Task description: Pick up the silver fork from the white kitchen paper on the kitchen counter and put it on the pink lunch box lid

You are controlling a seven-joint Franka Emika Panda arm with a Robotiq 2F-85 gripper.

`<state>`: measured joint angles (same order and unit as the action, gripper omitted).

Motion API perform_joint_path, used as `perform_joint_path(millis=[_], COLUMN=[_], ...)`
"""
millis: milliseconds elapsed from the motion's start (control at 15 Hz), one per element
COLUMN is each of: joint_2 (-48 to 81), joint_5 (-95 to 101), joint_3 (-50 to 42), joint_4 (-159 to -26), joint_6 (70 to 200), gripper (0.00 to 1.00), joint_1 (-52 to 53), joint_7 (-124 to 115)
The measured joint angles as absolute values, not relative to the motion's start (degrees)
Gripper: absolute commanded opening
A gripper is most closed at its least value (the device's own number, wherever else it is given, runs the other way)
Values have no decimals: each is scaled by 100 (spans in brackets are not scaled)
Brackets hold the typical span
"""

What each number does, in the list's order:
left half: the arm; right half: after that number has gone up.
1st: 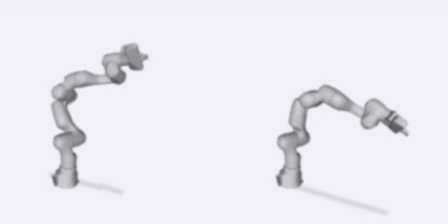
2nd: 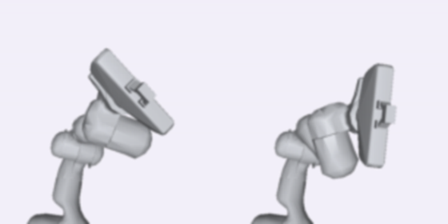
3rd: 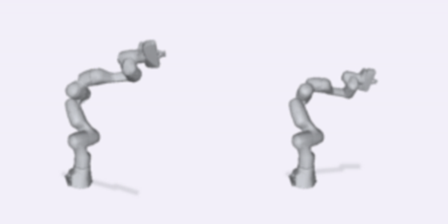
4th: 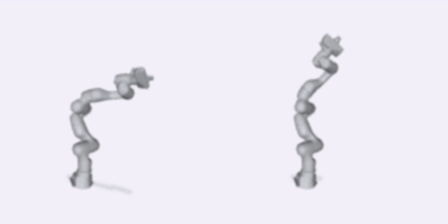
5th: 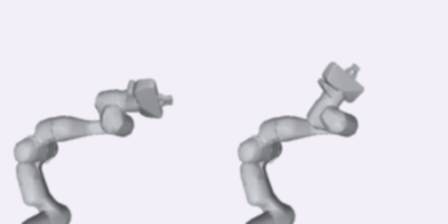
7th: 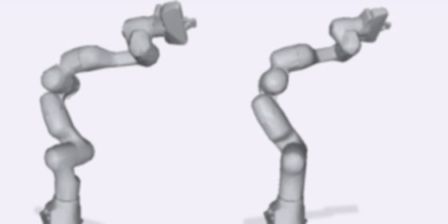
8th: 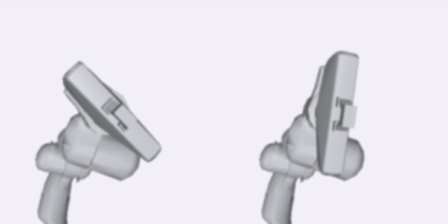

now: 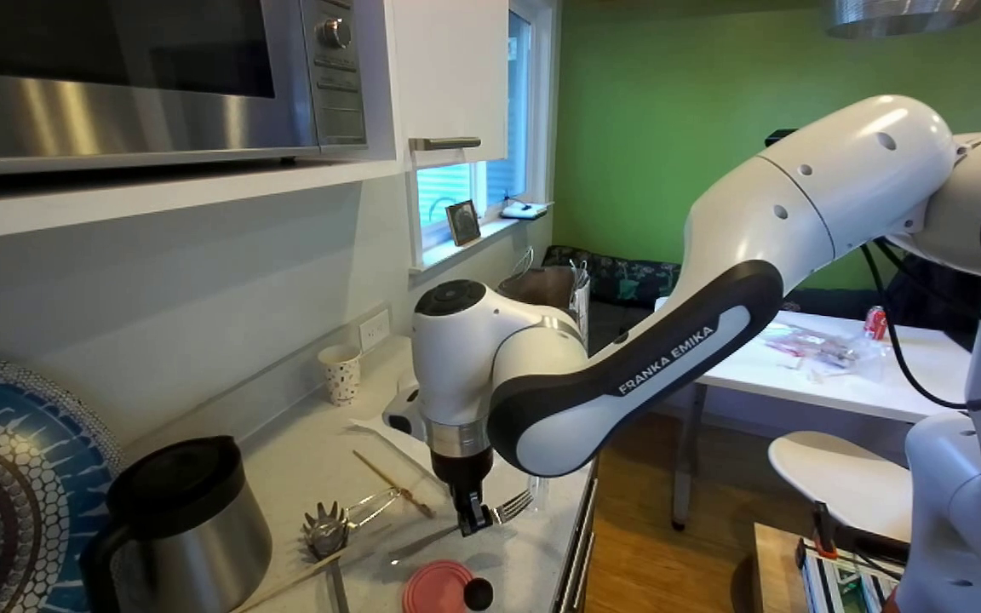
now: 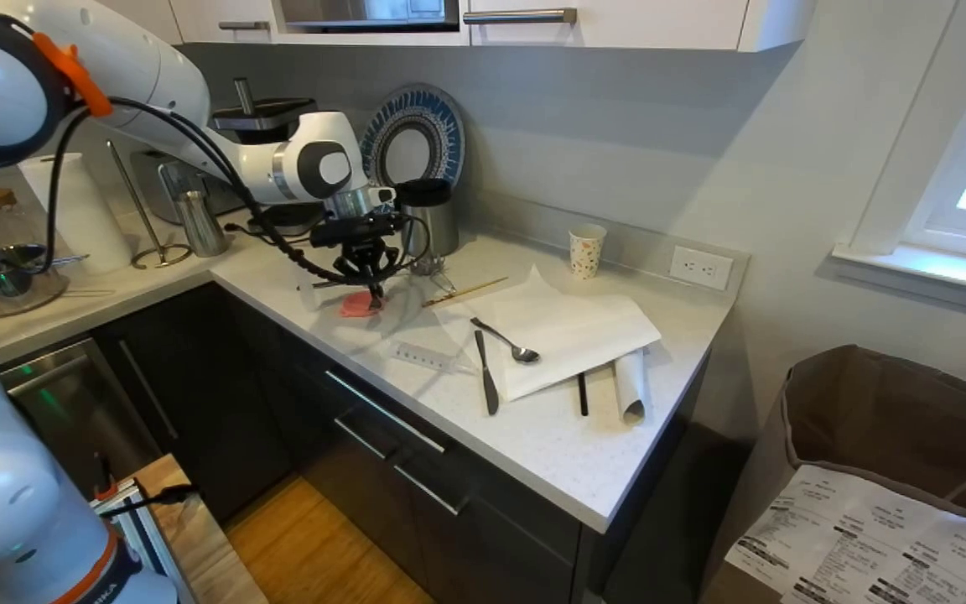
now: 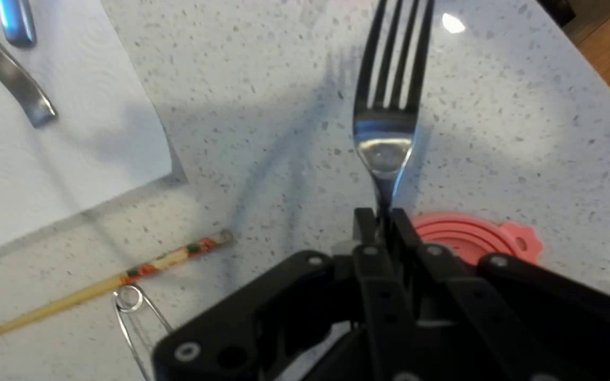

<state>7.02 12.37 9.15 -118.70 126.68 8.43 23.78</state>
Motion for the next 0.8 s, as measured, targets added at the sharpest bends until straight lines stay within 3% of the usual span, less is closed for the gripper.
perform_joint_path(millis=[800], joint_2=[1446], joint_5=[496], joint_3=[1261], joint_4=[-11122], joint_6=[12675], gripper=[2], joint_1=[850], joint_7=[4658])
